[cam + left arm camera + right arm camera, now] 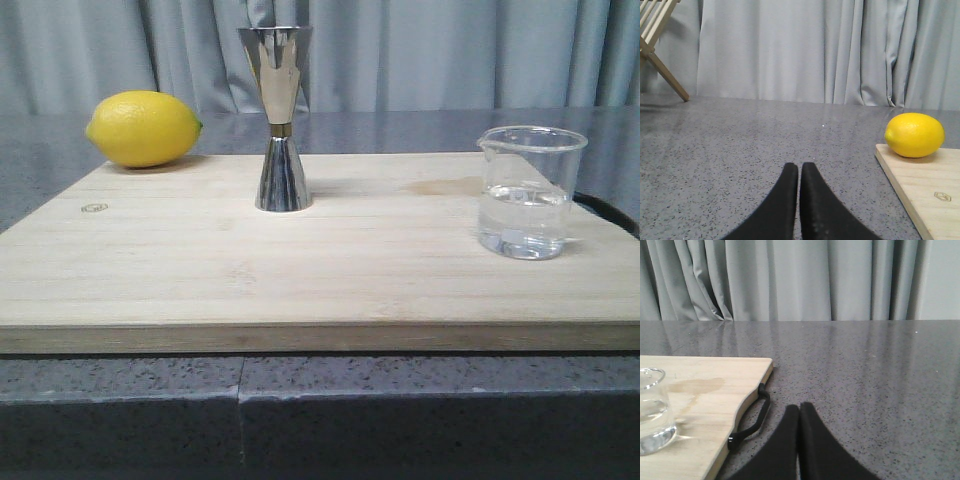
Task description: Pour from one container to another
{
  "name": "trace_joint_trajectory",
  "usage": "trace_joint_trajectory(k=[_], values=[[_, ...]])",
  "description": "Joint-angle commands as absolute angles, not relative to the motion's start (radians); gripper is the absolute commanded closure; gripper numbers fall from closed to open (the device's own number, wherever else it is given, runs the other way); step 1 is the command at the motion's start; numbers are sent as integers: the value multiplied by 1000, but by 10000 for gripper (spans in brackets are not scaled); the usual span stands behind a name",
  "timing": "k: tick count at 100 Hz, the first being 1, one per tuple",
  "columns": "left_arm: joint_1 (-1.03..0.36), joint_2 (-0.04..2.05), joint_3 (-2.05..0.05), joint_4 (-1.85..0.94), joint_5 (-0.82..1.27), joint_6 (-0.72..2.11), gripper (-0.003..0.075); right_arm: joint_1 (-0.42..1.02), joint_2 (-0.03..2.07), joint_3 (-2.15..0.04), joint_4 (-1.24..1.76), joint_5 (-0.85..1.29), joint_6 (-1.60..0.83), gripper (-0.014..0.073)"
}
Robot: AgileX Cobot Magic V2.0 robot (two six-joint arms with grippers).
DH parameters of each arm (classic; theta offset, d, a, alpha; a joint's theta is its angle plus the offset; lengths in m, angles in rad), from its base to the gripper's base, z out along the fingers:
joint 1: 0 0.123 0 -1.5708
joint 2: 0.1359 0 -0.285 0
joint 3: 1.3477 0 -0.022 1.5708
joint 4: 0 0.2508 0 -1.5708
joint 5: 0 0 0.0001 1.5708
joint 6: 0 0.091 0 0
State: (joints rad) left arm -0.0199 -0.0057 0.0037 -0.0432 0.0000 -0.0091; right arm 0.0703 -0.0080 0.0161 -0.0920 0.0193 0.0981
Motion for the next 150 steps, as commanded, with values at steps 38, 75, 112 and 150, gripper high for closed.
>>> trace_joint_trajectory(k=[38, 75, 112, 150], values=[[-29, -32, 8, -48, -76, -19, 739, 64, -31, 42, -101, -55, 94, 665], [-29, -32, 8, -48, -76, -19, 739, 64, -31, 42, -101, -55, 94, 665], [-29, -32, 8, -48, -76, -19, 739, 64, -31, 42, -101, -70, 94, 665], [-29, -32, 8, -48, -78, -19, 739, 64, -31, 42, -101, -73, 94, 665]])
